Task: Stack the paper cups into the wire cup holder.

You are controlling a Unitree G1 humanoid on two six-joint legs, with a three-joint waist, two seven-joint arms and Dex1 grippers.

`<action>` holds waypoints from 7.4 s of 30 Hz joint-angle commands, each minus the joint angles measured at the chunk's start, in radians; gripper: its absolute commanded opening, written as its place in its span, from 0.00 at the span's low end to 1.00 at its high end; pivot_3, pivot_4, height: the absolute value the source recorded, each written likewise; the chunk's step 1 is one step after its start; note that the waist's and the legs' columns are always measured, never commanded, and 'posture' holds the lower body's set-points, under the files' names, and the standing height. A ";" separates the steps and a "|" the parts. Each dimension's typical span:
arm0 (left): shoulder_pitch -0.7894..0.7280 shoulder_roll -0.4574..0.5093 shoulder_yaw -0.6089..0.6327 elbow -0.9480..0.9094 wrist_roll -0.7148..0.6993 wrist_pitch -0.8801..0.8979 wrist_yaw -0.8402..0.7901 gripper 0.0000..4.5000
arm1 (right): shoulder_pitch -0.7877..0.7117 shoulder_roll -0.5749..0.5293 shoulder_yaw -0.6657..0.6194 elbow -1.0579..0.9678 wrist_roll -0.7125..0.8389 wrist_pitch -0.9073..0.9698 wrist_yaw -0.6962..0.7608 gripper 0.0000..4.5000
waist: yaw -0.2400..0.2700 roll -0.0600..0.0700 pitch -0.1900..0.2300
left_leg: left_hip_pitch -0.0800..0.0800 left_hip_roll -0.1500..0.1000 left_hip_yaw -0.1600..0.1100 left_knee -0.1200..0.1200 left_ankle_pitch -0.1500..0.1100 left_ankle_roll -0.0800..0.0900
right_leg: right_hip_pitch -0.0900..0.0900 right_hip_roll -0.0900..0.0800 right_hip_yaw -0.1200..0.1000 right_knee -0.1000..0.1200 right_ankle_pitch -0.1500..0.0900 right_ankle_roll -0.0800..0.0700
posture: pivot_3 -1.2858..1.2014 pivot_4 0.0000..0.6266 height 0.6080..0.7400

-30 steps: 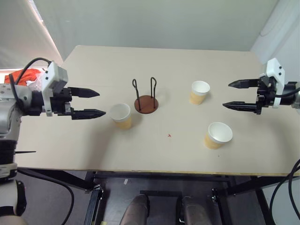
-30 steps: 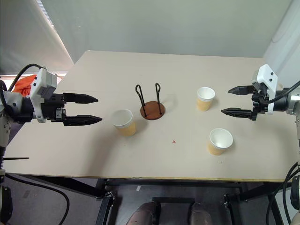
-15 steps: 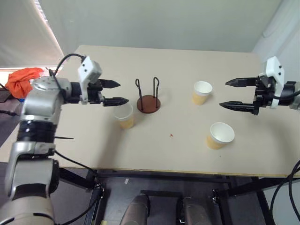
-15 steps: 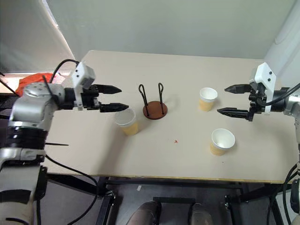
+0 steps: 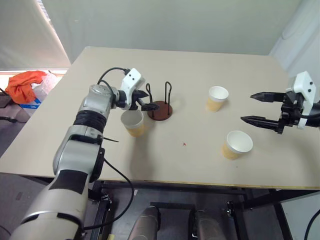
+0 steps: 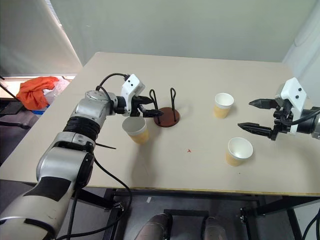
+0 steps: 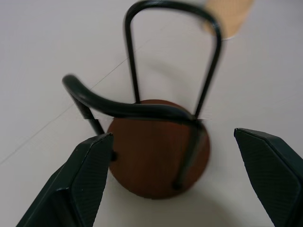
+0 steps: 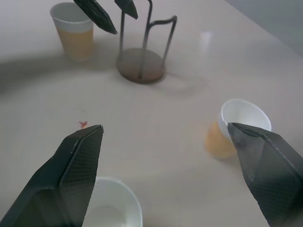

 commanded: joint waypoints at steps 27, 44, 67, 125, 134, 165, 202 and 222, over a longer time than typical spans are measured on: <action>0.107 -0.093 0.007 -0.670 -0.100 0.303 -0.135 0.01 | 0.035 -0.035 0.018 -0.153 0.097 0.022 0.010 1.00 | 0.003 0.000 0.000 | -0.002 -0.014 0.019 0.016 -0.008 0.019 | 0.001 -0.003 0.031 -0.001 -0.001 0.028 | 0.52 0.24 1.00; 0.420 -0.025 0.015 -1.370 -0.307 0.839 0.093 0.01 | 0.051 -0.030 0.125 -0.214 0.149 0.034 0.064 1.00 | -0.003 0.000 0.000 | 0.011 -0.012 0.020 0.016 -0.013 0.027 | 0.012 -0.003 0.033 -0.001 -0.004 0.014 | 0.52 0.24 1.00; 0.567 0.128 -0.059 -1.410 -0.409 0.735 0.080 0.91 | 0.066 -0.122 0.157 -0.168 0.048 -0.022 0.110 1.00 | -0.009 -0.001 0.001 | 0.018 -0.011 0.019 0.015 -0.018 0.018 | 0.018 -0.003 0.034 -0.002 -0.013 0.013 | 0.52 0.24 1.00; 0.732 0.573 0.477 -1.390 -0.662 0.369 -0.145 1.00 | -0.658 0.120 0.657 0.133 -0.082 -0.412 0.443 0.01 | -0.033 0.001 0.002 | 0.017 0.002 0.018 0.011 -0.038 0.003 | 0.004 0.003 0.023 0.015 -0.039 -0.019 | 0.52 0.24 1.00; 0.752 0.589 0.482 -1.396 -0.667 0.366 -0.124 1.00 | -0.648 0.129 0.700 0.144 -0.092 -0.465 0.443 0.05 | -0.038 0.001 0.002 | 0.021 0.003 0.017 0.007 -0.035 0.000 | 0.005 0.003 0.023 0.020 -0.038 -0.021 | 0.52 0.24 1.00; 0.523 0.370 0.242 -1.259 -0.376 0.272 0.150 1.00 | -0.914 0.453 0.721 1.364 -0.785 -0.785 -0.212 1.00 | -0.029 0.002 0.003 | 0.018 0.006 0.018 0.000 -0.030 -0.003 | -0.004 0.003 0.020 0.017 -0.018 -0.021 | 0.52 0.24 1.00; 0.856 0.682 0.599 -1.379 -0.777 0.478 -0.272 1.00 | -0.695 0.185 0.625 0.222 -0.013 -0.407 0.443 0.00 | -0.039 0.000 0.003 | 0.020 0.020 0.017 0.000 -0.028 -0.017 | -0.003 0.017 0.021 0.020 -0.034 -0.038 | 0.52 0.24 1.00; 0.894 0.668 0.589 -1.420 -0.767 0.450 -0.222 1.00 | -0.648 0.230 0.695 0.209 -0.174 -0.502 0.443 0.05 | -0.044 -0.001 0.003 | 0.027 0.020 0.016 -0.001 -0.029 -0.009 | -0.003 0.018 0.022 0.032 -0.037 -0.048 | 0.52 0.24 1.00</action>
